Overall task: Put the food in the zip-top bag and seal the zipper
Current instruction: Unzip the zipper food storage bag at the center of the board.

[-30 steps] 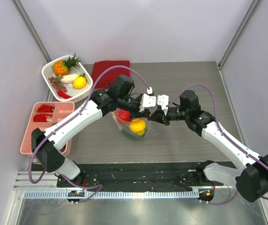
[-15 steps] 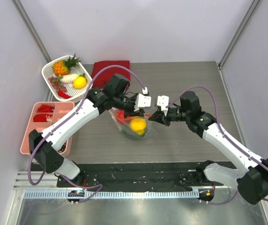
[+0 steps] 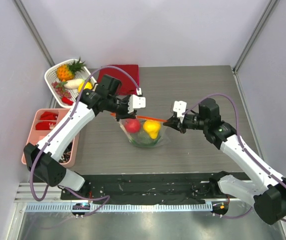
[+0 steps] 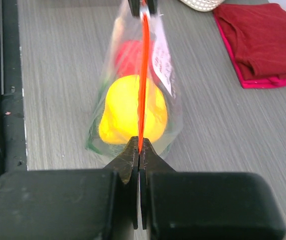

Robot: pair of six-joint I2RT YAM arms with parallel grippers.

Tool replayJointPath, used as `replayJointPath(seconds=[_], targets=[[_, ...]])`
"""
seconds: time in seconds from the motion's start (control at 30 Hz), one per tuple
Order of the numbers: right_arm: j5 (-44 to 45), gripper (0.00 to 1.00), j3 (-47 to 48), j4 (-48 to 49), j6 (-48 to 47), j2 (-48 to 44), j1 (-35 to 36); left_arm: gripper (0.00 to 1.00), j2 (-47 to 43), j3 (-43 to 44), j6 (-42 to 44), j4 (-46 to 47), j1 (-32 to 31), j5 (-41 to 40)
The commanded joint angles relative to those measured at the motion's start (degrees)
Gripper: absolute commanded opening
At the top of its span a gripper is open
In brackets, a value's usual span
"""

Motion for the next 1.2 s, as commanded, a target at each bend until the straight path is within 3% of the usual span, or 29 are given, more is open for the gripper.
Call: replayJointPath(seconds=[0.0, 0.43, 0.73, 0.83, 0.87, 0.9, 1.0, 1.17], targets=[[0.90, 0.01, -0.29, 0.61, -0.26, -2.49, -2.57, 0.00, -3.30, 0.31, 3.93, -5.41, 5.09, -4.57], [1.95, 0.01, -1.08, -1.32, -0.26, -4.69, -5.74, 0.00, -5.14, -2.15, 9.03, -7.69, 15.45, -5.27], [1.96, 0.01, -0.03, -1.67, 0.01, -4.17, -6.01, 0.01, -6.20, -3.91, 9.21, -7.43, 18.19, -4.04], [0.81, 0.01, 0.59, -1.67, 0.01, -3.64, -5.92, 0.29, -6.55, -2.07, 6.42, -7.08, 18.01, -0.45], [0.55, 0.01, 0.76, -1.67, 0.01, -3.20, -6.01, 0.51, -6.46, -1.28, 5.09, -6.56, 16.45, 0.09], [-0.06, 0.01, 0.94, -1.67, 0.09, -2.93, -6.01, 0.57, -6.38, 0.29, 3.60, -5.94, 14.95, -0.60], [-1.29, 0.01, 1.38, -1.41, 0.79, -1.79, -5.92, 0.69, -6.64, 1.36, -2.99, -1.38, 8.73, -3.68], [-1.65, 0.01, 1.91, -1.15, 0.97, -1.09, -5.92, 0.73, -5.32, 0.23, -5.81, 2.93, 1.32, -6.85]])
